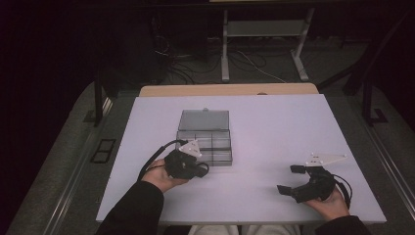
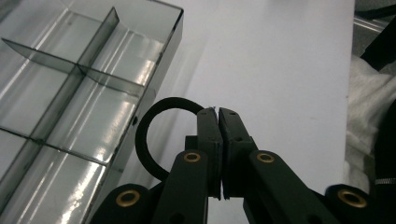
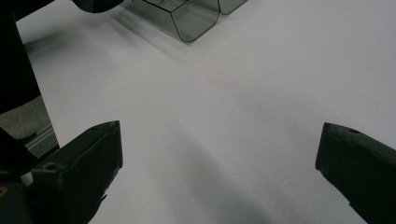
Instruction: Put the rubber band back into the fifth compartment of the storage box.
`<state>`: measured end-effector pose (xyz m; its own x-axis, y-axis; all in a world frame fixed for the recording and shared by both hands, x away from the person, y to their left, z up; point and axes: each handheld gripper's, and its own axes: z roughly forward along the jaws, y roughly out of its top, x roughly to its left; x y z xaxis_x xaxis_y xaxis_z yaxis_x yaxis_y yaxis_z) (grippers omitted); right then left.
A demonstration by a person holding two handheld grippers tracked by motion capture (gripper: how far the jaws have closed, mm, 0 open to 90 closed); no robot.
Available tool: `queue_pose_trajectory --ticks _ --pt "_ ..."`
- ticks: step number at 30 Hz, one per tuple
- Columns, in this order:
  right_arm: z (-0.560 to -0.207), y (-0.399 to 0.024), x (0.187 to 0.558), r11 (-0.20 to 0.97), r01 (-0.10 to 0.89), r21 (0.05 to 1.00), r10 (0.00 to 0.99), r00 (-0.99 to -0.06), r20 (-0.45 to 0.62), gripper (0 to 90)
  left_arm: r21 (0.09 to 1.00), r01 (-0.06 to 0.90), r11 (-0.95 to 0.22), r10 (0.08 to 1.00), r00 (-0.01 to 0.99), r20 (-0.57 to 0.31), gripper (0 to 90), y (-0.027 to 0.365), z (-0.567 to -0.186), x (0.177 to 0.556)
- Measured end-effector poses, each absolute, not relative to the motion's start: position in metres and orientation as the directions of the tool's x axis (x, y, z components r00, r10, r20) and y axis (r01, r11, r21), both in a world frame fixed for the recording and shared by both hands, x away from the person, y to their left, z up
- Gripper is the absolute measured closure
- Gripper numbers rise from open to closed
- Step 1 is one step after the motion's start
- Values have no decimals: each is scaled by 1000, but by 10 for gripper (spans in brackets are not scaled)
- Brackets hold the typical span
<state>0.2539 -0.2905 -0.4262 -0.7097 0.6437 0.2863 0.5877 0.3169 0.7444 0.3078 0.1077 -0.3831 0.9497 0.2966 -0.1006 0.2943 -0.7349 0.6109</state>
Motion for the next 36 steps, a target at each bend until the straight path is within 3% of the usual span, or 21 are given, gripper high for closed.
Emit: queue_pose_trajectory --ticks 36 --pt "-426 -290 254 319 589 742 638 -712 292 4 655 254 -712 303 952 -40 875 103 -327 334"
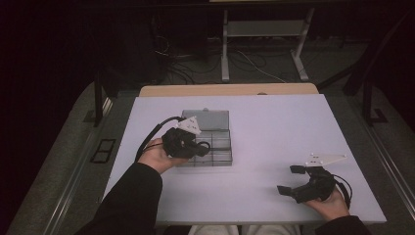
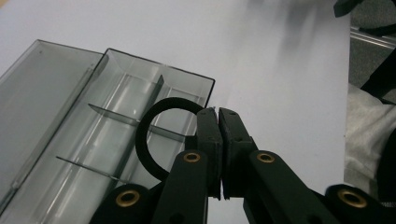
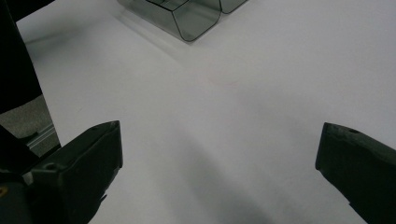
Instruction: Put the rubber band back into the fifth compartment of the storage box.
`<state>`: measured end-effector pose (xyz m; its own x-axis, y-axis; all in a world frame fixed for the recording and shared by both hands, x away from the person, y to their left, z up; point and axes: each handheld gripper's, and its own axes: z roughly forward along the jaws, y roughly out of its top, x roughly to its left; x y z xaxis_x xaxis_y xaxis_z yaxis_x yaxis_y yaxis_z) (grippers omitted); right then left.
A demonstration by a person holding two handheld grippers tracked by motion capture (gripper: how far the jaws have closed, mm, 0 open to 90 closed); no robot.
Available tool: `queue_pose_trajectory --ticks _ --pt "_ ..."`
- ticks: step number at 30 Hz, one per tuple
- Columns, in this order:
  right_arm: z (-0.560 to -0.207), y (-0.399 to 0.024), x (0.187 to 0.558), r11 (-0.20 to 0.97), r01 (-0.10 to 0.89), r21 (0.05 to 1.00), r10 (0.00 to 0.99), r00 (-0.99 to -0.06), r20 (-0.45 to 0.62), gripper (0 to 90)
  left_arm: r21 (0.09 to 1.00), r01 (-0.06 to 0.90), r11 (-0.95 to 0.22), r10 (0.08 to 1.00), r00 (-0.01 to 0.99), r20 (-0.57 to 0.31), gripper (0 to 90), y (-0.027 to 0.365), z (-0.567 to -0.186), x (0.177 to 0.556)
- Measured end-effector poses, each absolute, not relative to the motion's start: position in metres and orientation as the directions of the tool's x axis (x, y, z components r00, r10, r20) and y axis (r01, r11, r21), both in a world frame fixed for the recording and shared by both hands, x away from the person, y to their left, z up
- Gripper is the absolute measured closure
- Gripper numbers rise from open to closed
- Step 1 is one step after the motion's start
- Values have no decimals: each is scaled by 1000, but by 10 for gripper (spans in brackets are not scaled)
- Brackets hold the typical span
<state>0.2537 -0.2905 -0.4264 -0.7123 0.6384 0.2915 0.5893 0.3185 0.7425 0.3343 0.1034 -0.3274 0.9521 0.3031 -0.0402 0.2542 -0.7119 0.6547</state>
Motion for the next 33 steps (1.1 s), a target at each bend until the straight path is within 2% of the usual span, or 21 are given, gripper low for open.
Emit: queue_pose_trajectory --ticks 16,33 --pt "-426 -291 254 318 589 743 638 -713 292 4 681 286 -674 333 941 -66 875 98 -322 353" --pt "-427 -291 254 322 583 746 635 -717 287 4 700 335 -631 386 918 -92 874 101 -336 381"
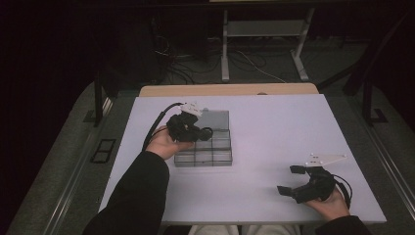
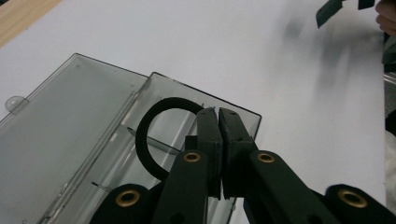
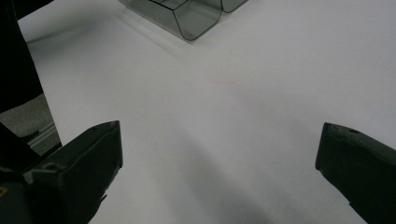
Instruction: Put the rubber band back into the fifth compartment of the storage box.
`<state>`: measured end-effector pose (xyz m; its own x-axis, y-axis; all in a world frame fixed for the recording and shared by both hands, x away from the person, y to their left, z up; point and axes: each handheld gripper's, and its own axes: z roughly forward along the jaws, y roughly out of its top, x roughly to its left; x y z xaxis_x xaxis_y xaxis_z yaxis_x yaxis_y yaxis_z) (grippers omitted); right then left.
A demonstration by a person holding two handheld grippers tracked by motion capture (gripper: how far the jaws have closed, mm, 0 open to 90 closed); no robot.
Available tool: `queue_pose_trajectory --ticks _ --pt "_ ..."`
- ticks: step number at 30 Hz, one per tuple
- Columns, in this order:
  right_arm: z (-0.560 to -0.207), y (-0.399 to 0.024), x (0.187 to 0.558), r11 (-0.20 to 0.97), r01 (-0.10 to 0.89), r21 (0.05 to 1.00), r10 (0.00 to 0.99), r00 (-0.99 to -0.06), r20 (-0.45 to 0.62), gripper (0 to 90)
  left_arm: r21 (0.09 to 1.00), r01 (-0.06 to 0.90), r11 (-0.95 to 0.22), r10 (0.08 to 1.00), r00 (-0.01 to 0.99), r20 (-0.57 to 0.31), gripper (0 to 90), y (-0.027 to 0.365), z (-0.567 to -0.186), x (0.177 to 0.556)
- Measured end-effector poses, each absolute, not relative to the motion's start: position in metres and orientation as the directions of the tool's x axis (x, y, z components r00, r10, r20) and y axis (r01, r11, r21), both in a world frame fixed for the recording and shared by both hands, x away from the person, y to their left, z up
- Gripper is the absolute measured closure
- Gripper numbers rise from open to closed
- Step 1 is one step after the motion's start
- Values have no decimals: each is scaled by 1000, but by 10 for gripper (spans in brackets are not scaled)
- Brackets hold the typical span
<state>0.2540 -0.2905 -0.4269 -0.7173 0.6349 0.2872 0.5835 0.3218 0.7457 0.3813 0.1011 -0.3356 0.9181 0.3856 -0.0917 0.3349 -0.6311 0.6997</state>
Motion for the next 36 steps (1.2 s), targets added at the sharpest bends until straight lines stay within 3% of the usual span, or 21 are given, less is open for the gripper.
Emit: queue_pose_trajectory --ticks 36 --pt "-427 -291 254 325 579 748 631 -721 285 4 656 417 -629 438 887 -144 874 100 -370 412"
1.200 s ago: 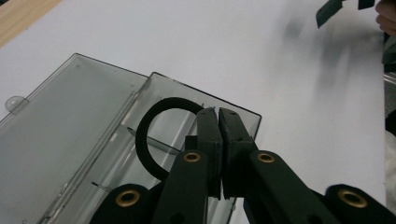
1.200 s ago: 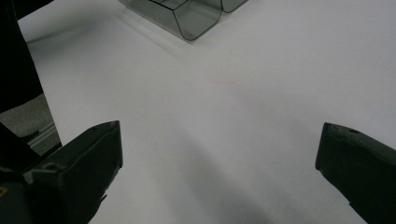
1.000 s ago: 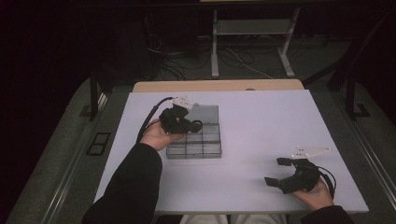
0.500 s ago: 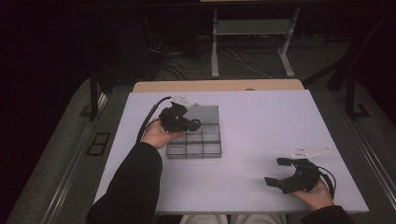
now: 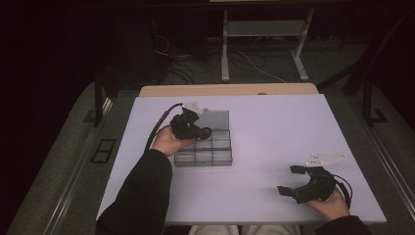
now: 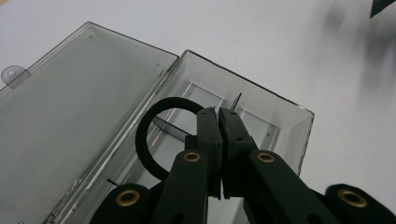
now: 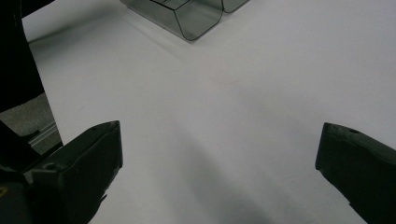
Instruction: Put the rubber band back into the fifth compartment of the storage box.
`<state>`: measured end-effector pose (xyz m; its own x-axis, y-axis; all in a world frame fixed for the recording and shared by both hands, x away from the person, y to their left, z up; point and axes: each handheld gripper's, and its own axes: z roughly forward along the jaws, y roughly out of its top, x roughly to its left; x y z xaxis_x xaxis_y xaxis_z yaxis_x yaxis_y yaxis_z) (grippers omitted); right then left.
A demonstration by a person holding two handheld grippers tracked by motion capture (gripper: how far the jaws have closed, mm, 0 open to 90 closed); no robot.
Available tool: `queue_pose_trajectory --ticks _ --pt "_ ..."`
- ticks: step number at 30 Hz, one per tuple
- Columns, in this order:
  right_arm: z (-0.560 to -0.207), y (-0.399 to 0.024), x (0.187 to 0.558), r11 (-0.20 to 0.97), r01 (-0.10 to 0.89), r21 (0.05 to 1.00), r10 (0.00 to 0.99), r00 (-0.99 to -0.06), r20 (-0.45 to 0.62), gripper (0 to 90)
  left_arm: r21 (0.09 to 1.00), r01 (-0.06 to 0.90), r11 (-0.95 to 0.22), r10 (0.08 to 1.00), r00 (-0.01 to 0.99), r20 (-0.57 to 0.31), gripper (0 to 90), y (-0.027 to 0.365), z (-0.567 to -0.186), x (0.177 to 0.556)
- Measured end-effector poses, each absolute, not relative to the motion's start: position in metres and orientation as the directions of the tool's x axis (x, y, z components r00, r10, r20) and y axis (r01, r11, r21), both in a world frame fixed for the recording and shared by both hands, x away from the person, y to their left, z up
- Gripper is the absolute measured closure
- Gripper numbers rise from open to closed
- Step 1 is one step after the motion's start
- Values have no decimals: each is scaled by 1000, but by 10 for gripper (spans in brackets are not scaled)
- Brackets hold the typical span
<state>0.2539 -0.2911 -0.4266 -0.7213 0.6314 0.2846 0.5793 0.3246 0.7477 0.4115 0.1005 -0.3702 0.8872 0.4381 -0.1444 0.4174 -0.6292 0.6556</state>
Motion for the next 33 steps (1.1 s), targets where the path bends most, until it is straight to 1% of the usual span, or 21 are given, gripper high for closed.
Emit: queue_pose_trajectory --ticks 21,33 --pt "-426 -292 254 325 580 747 631 -721 286 4 615 457 -643 448 875 -181 874 99 -399 419" --pt "-426 -292 253 328 580 745 630 -723 285 3 601 476 -642 463 866 -191 874 99 -409 423"
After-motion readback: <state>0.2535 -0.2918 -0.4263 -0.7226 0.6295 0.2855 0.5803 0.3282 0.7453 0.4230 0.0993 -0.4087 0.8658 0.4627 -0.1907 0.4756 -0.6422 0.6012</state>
